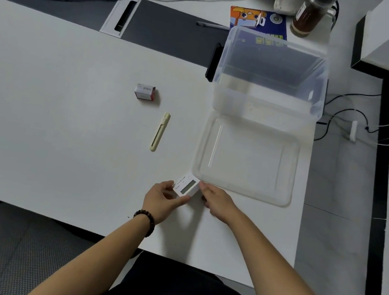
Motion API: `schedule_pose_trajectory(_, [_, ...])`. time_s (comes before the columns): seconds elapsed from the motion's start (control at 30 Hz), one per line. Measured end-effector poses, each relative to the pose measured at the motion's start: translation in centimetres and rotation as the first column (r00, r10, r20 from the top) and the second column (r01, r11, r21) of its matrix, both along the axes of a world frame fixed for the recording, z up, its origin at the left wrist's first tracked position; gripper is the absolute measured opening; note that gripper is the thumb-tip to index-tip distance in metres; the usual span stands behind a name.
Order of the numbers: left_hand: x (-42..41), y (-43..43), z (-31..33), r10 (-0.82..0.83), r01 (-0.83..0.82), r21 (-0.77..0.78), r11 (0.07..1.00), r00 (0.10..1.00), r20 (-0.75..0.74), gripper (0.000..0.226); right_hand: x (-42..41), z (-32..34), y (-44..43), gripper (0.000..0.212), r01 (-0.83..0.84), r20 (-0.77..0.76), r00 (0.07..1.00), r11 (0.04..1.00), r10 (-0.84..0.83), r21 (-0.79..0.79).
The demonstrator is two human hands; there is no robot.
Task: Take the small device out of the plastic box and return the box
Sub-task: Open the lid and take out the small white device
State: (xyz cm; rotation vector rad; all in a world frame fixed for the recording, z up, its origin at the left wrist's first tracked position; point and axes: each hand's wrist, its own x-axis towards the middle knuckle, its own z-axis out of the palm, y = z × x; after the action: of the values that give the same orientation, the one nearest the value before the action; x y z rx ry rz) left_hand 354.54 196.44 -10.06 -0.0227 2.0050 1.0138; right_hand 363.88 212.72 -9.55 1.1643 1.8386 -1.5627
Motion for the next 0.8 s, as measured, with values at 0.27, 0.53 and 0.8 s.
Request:
schedule_pose_trajectory(0.27, [-1.6,1.2,1.2,-0.142,0.141,-0.018,0.99,0.989,-0.051,0.068,0.6,1.3,1.5,0.045,0.048,-0.047,0.998,0.96,-0.037,0.277])
schedule_pose_trajectory(0.53, [-6.2,9.1,1.5,-0.445,0.421,-0.171,0.891,0.885,-0.139,0.078,4.9,0.6,9.4,0.084,0.196,0.133,0.94,0.814,-0.316,0.547])
schedule_pose_trajectory(0.8, [-5.1,15.2,0.9,-0.383,0.371,-0.131,0.919,0.92,-0.08,0.076,7.9,-1.1,11.7,0.09,0.41,0.126,0.851,0.795,-0.51,0.447])
